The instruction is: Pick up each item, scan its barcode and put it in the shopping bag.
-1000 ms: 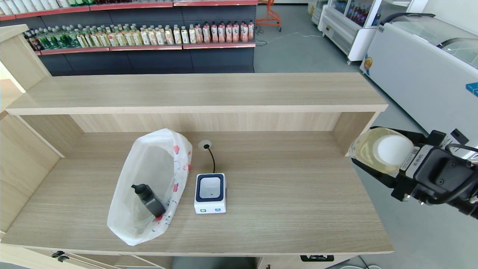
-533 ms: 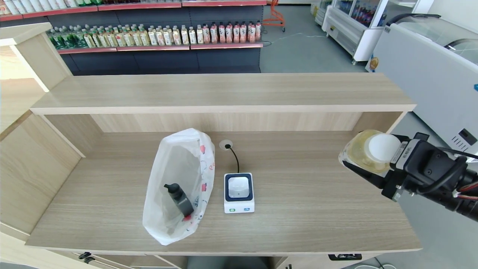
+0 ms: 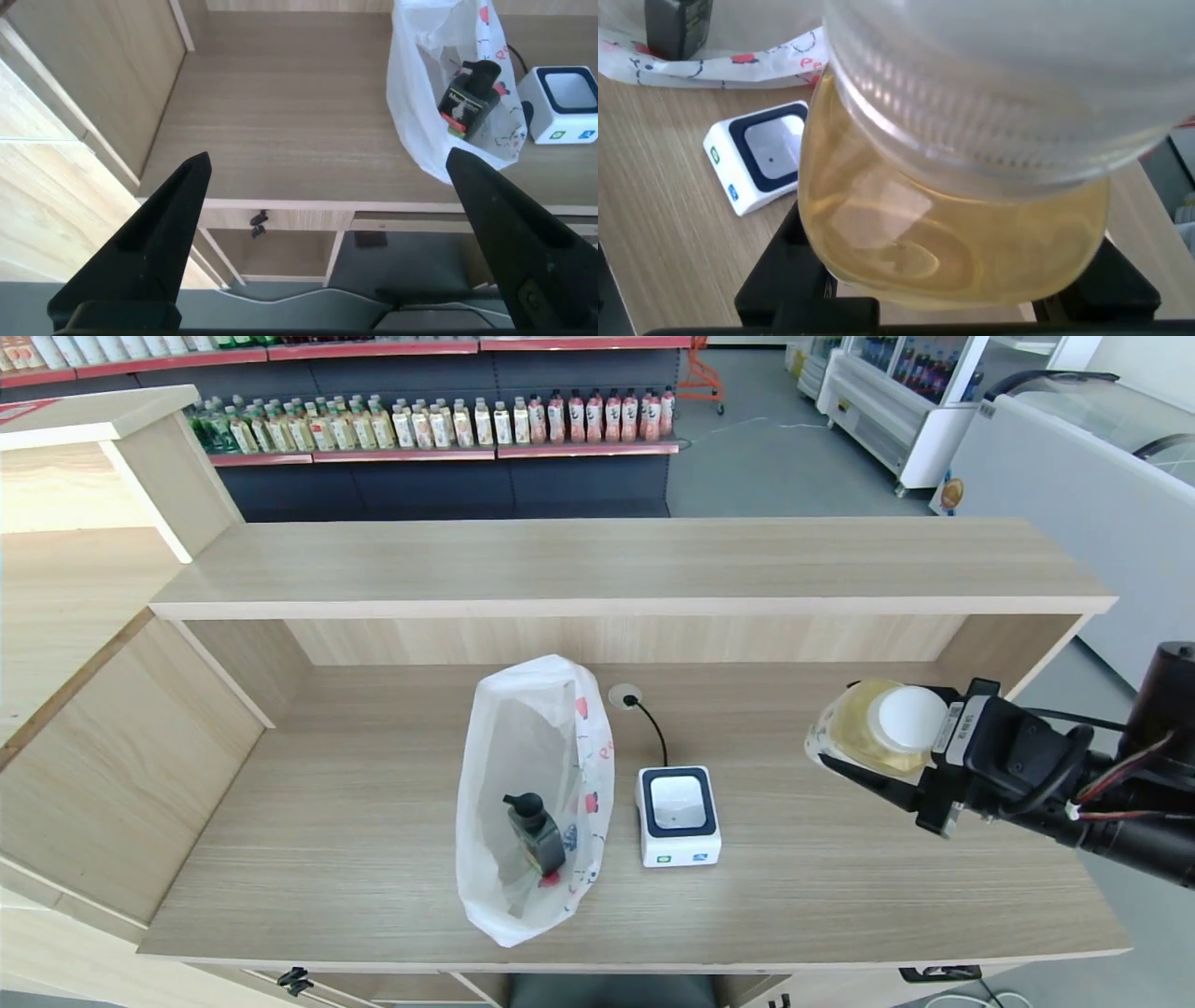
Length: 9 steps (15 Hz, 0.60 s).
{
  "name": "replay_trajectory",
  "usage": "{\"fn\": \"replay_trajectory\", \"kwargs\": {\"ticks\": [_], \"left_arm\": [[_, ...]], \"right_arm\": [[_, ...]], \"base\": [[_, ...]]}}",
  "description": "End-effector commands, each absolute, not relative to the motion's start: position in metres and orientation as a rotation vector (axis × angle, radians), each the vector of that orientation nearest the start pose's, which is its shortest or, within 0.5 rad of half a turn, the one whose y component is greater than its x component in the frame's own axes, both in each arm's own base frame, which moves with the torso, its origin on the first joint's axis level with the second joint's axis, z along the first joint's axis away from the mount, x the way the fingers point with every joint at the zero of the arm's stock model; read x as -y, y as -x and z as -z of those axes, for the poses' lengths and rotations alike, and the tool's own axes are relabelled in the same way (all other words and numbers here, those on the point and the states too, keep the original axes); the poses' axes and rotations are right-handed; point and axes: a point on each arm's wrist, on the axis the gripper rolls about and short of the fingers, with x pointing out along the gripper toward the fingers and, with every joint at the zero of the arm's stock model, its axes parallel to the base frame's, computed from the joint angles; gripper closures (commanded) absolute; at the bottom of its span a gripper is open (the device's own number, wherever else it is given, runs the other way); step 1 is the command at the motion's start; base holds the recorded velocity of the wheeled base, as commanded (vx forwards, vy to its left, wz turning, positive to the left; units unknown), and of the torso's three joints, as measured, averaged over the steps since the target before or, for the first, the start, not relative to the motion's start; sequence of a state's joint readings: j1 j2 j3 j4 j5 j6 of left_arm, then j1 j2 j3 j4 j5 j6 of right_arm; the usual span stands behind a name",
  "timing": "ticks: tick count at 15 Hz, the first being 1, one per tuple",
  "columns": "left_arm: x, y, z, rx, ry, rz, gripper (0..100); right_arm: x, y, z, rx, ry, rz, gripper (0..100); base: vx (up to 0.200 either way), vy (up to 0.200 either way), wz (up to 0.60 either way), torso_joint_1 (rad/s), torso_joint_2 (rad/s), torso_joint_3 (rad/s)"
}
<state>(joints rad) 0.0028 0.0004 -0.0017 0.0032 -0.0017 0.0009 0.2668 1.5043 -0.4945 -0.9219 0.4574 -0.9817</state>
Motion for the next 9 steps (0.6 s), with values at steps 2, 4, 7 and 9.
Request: {"fn": "replay_trajectory", "kwargs": {"ticks": [2, 4, 7, 9], "left_arm": [[0.000, 0.023, -0.076, -0.002, 0.002, -0.002, 0], [0.000, 0.023, -0.076, -0.002, 0.002, -0.002, 0], [0.000, 0.023, -0.076, -0.002, 0.002, -0.002, 0], [0.000, 0.023, -0.076, -0.002, 0.002, -0.002, 0]], "right_arm": [[-0.066, -0.238, -0.165, 0.251, 0.938, -0.744, 100], [-0.063, -0.238, -0.159, 0.259, 0.959, -0.762, 100], [-0.058, -0.235, -0.146, 0.242, 1.002, -0.795, 100], [-0.055, -0.238, -0.141, 0.249, 1.035, -0.815, 100]], "base": [[0.000, 0.000, 0.00, 0.000, 0.00, 0.000], [0.000, 0.000, 0.00, 0.000, 0.00, 0.000], [0.000, 0.000, 0.00, 0.000, 0.00, 0.000], [0.000, 0.000, 0.00, 0.000, 0.00, 0.000]]}}
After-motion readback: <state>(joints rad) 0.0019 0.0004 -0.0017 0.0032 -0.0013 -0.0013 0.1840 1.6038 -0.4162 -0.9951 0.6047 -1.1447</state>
